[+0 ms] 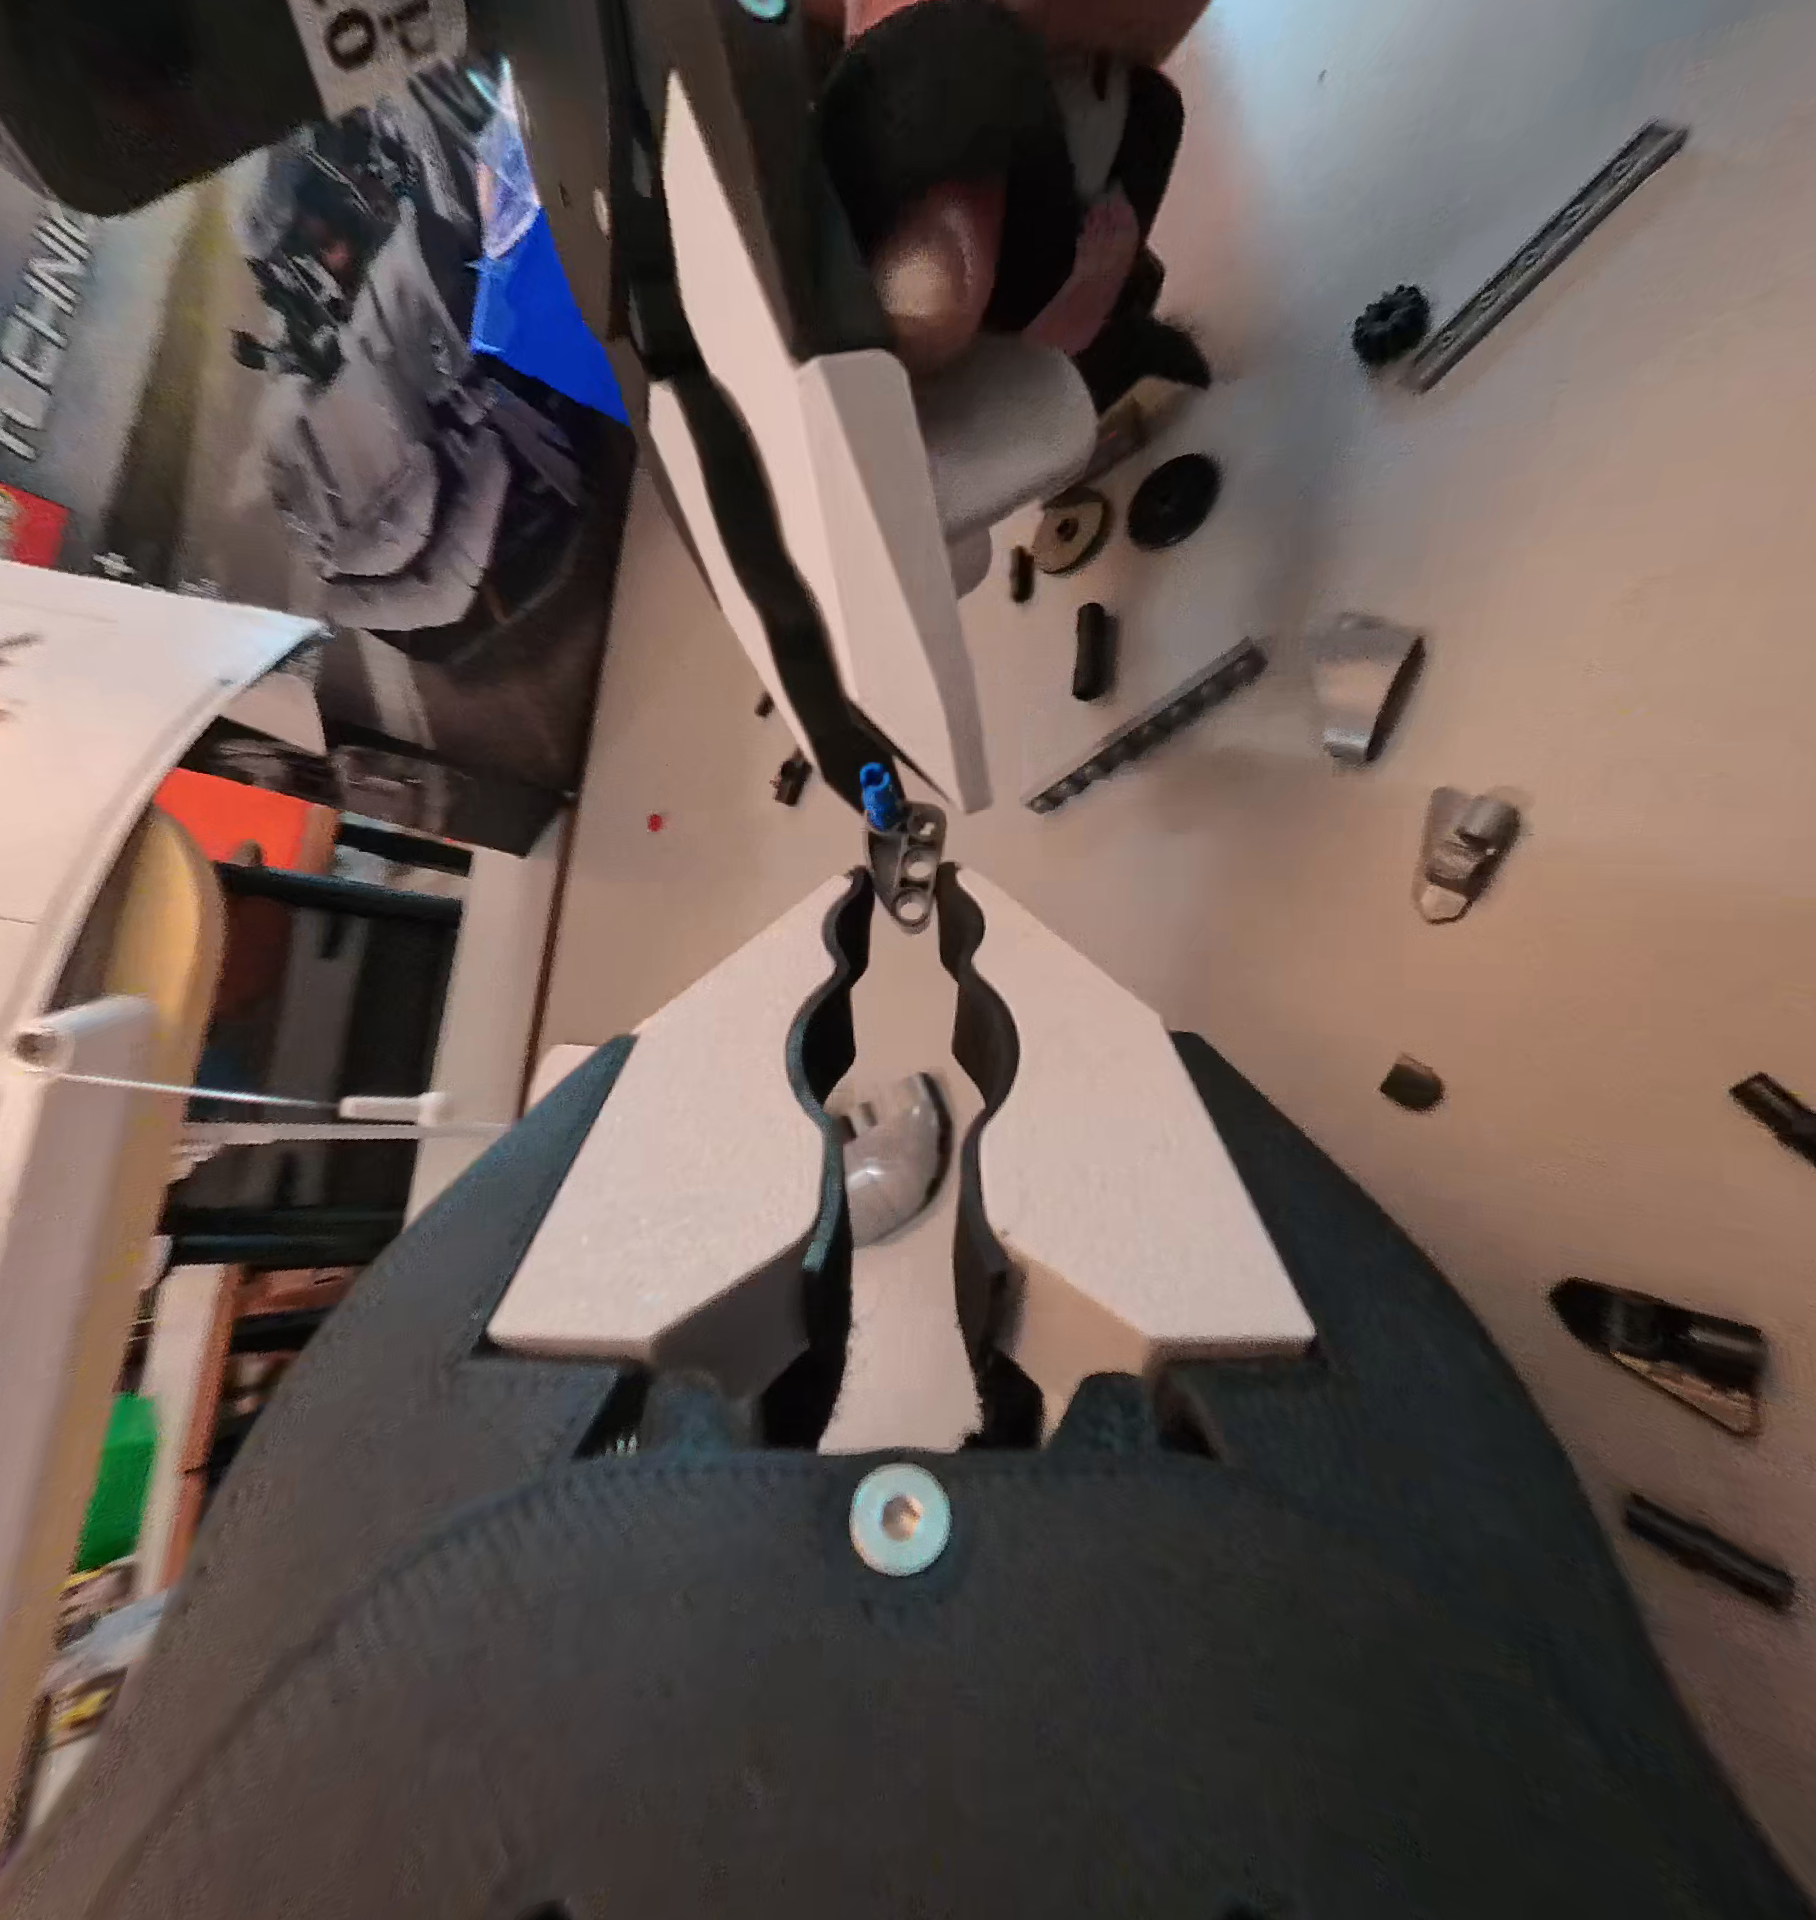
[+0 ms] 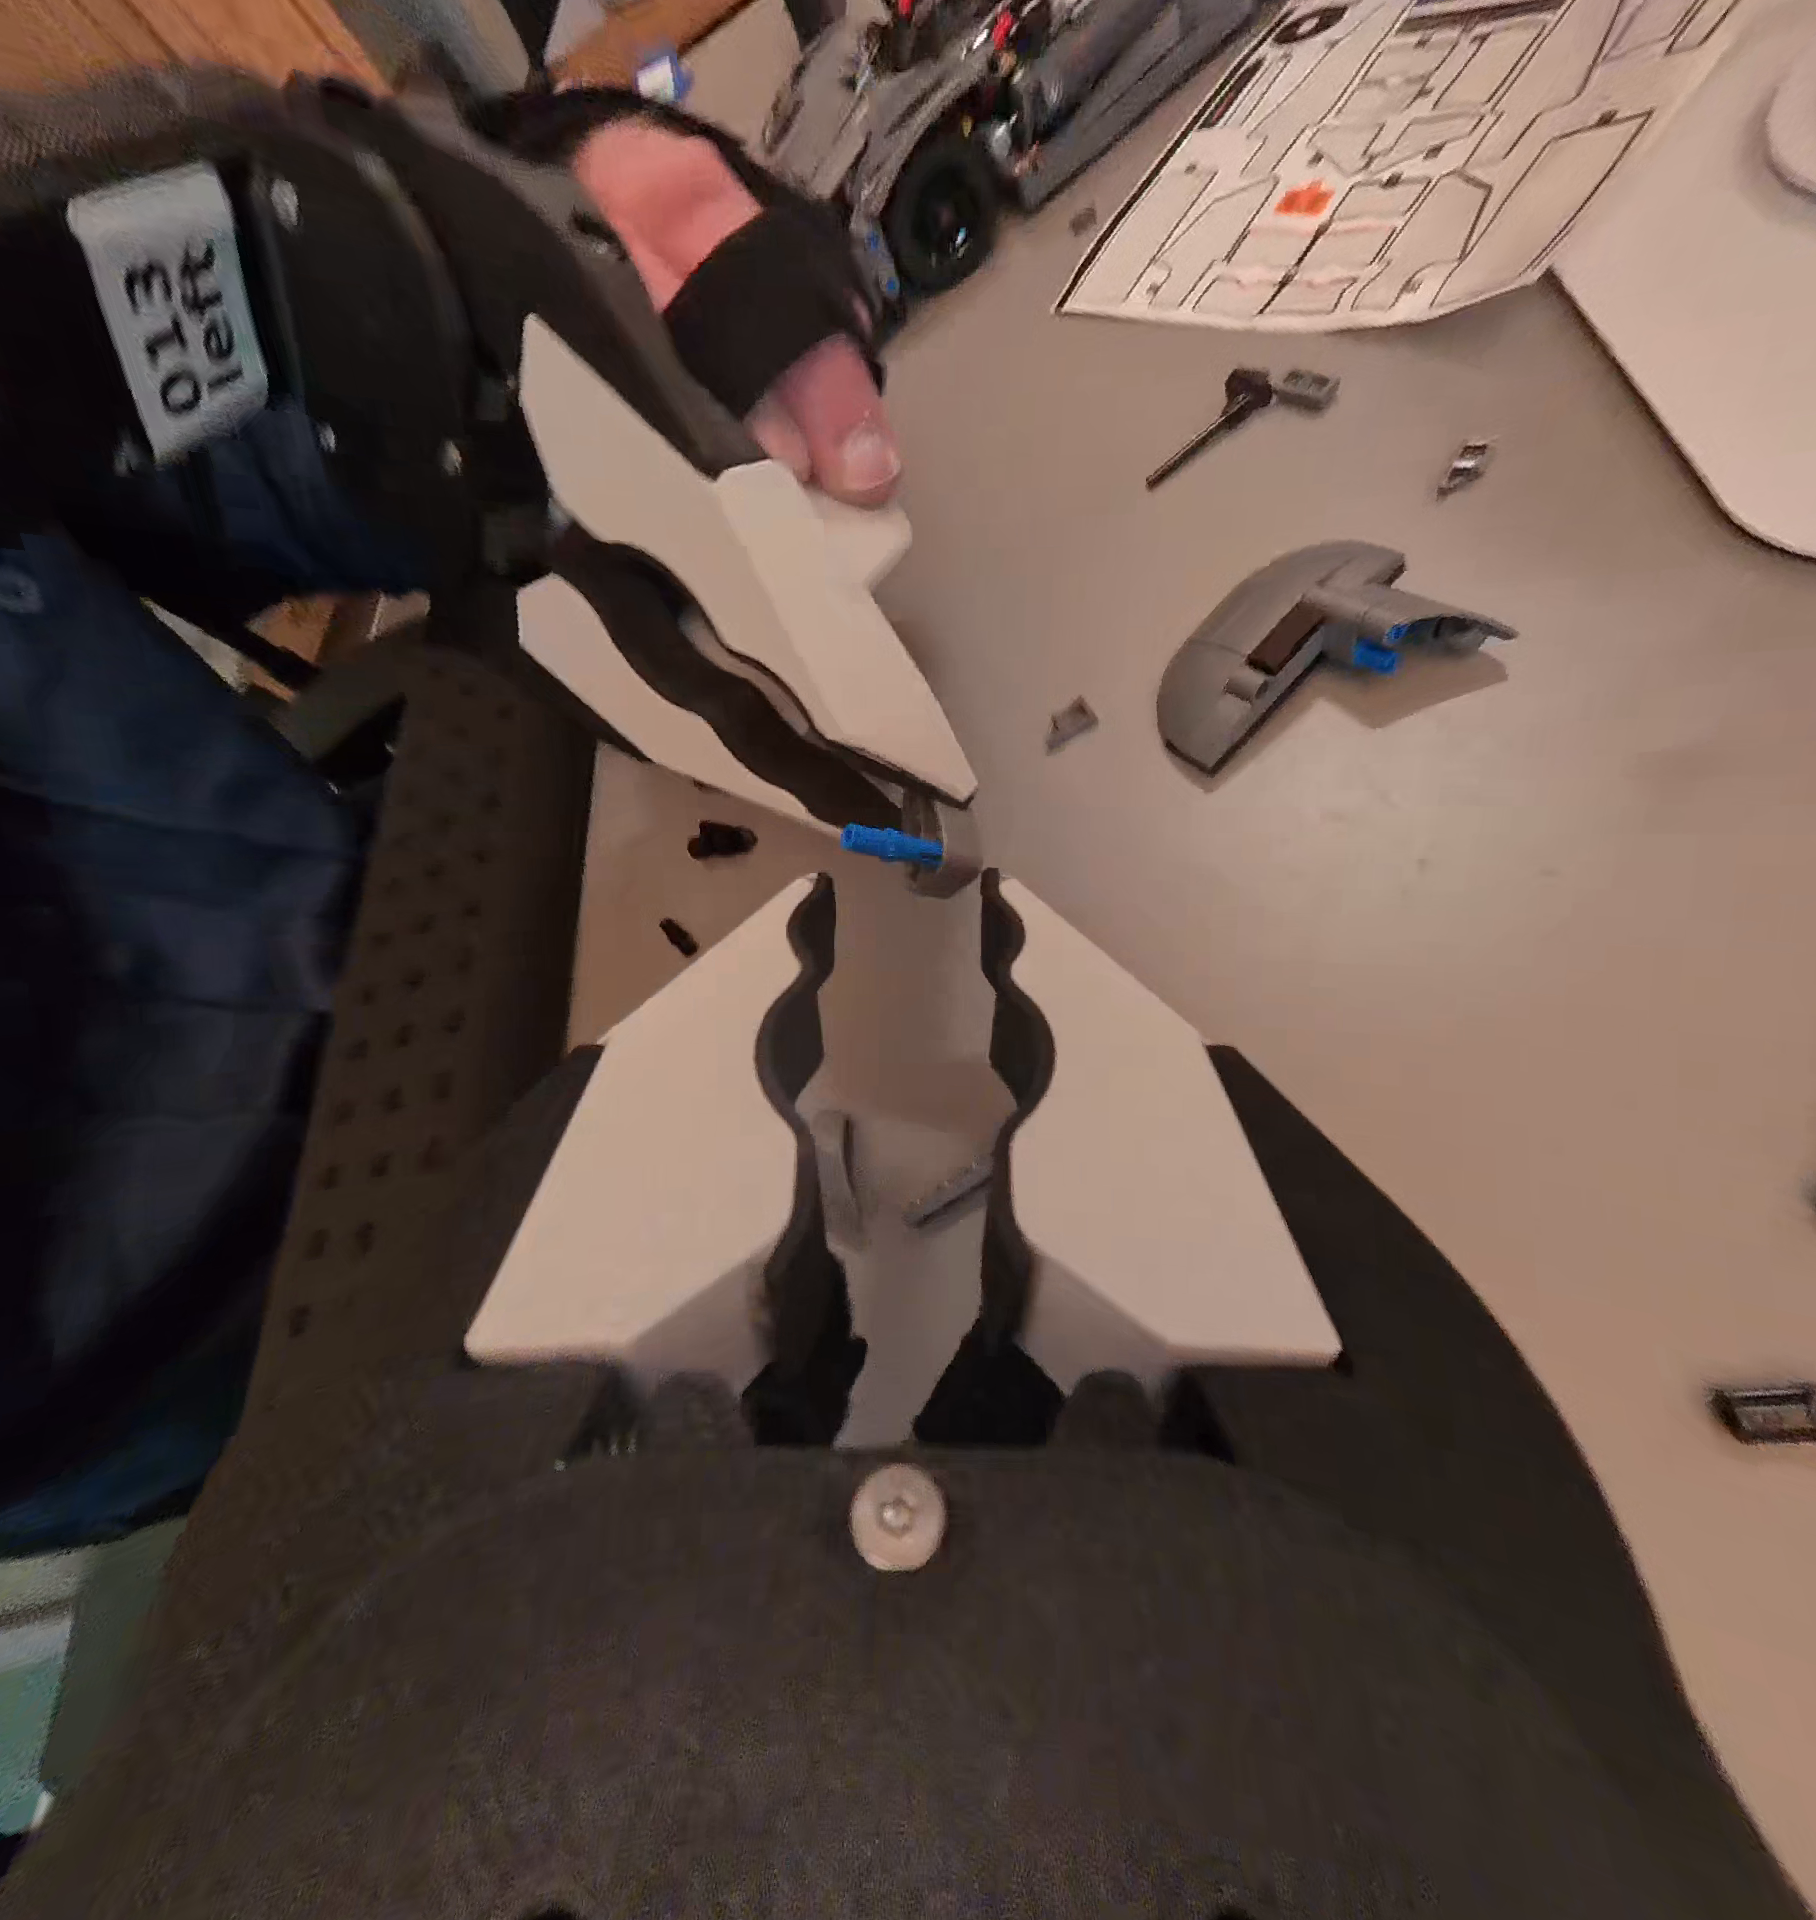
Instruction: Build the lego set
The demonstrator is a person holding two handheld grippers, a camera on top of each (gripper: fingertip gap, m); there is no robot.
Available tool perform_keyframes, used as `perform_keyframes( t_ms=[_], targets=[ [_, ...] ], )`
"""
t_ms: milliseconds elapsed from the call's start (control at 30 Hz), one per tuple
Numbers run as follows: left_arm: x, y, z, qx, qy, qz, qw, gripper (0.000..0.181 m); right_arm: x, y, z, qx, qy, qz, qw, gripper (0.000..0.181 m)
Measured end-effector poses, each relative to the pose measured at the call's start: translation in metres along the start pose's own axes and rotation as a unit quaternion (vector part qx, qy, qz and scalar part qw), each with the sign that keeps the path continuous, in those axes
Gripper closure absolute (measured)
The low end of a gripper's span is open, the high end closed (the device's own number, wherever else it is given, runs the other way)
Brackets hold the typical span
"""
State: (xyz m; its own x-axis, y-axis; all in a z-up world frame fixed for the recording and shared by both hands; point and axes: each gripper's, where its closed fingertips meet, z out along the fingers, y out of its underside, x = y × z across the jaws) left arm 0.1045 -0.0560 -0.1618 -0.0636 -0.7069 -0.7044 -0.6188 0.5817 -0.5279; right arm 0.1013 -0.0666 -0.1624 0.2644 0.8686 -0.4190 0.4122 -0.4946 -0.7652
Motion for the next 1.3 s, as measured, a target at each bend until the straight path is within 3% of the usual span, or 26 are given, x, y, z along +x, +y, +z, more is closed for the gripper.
perform_keyframes(
  t_ms=[300,667,967,1300],
  targets=[
    [-0.016,-0.010,-0.008,-0.023,-0.085,0.069,0.994,0.171,-0.009,-0.023,-0.010,0.085,-0.040,0.028,0.995,0.157],
    [-0.022,-0.015,-0.014,-0.046,-0.131,0.111,0.984,0.172,-0.013,-0.028,-0.013,0.087,-0.004,-0.026,0.996,0.160],
    [-0.041,-0.020,-0.024,-0.042,-0.180,0.098,0.978,0.172,-0.016,-0.048,-0.019,0.148,-0.023,0.016,0.989,0.159],
    [-0.042,-0.021,-0.025,-0.050,-0.188,0.103,0.975,0.172,-0.019,-0.051,-0.020,0.161,-0.029,0.028,0.986,0.160]
  ],
)
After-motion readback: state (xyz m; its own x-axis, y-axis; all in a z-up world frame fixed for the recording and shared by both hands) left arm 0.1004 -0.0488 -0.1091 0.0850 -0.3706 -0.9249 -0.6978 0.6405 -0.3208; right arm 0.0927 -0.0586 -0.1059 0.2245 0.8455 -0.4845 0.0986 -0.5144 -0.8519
